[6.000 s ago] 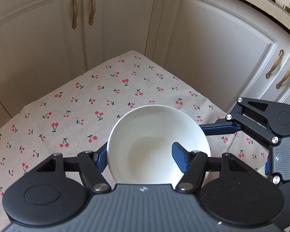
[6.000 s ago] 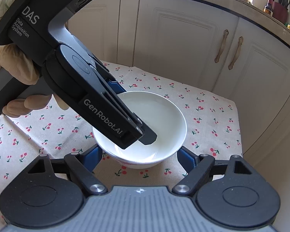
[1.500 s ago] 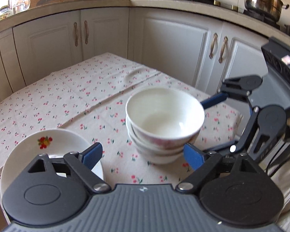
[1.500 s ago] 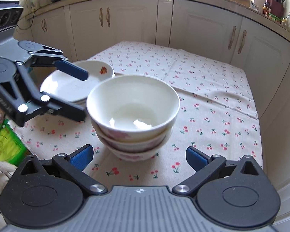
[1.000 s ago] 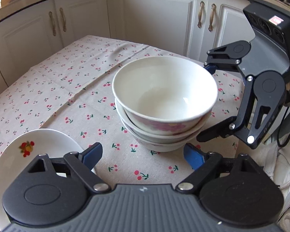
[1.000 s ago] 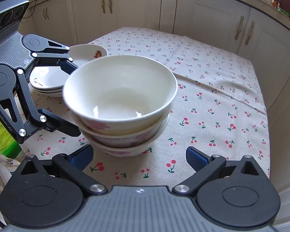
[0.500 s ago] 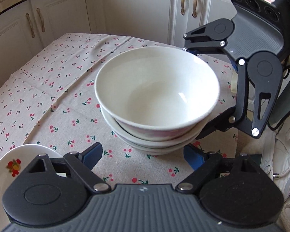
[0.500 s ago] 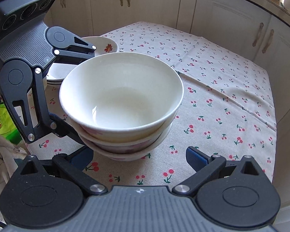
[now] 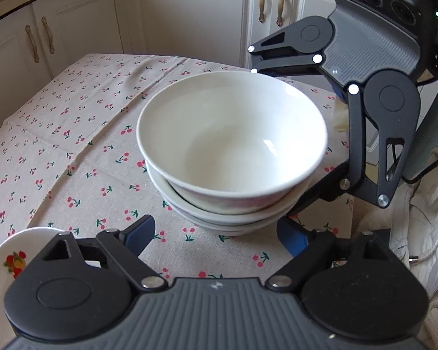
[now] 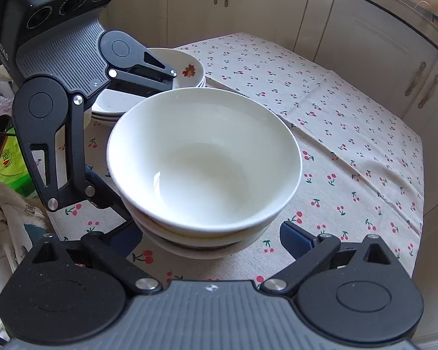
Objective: Organize plates and bowls
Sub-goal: 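Grasp the bowl stack rim with the left gripper while the right gripper grasps the opposite rim, then lift the bowl stack with both grippers and carry it over the plate stack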
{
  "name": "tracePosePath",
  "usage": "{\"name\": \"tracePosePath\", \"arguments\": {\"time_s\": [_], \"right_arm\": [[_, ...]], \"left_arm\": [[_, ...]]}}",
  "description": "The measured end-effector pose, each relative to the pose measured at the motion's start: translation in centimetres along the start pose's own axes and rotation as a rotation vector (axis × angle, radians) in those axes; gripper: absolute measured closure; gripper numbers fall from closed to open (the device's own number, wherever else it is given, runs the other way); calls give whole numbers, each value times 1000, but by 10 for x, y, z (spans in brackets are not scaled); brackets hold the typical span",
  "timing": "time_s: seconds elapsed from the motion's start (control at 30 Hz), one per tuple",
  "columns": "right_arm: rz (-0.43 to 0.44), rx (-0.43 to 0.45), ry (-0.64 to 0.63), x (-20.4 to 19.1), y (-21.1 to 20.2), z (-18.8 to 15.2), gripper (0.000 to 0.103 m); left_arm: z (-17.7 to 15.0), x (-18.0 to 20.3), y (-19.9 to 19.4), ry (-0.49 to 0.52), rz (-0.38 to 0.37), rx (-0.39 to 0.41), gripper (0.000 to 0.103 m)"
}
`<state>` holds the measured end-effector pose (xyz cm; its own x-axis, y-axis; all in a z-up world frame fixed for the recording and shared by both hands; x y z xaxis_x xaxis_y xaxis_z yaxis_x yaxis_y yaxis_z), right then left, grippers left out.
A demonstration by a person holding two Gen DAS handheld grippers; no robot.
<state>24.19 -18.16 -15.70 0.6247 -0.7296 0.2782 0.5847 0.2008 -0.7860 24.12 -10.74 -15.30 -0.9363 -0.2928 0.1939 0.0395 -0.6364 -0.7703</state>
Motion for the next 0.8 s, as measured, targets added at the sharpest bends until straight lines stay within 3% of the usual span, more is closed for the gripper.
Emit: {"name": "tracePosePath", "arguments": {"time_s": [0.8], "right_arm": [[75,-21,-82,5,-2,-1,6]], "left_arm": [[10,-1,7,67,-151,-32,15]]}}
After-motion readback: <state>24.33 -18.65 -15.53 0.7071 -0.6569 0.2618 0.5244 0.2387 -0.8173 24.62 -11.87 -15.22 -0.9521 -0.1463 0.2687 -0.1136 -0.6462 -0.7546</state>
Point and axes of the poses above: each gripper's, at about its wrist camera, not at the fingertips, and y roughly the way its jaws point, x to its right, z to its top, the point moved 10 cm from there along y, roughly the way its jaws point, and after that the axes turned 15 degrees about -z, right-handed, at the moved point
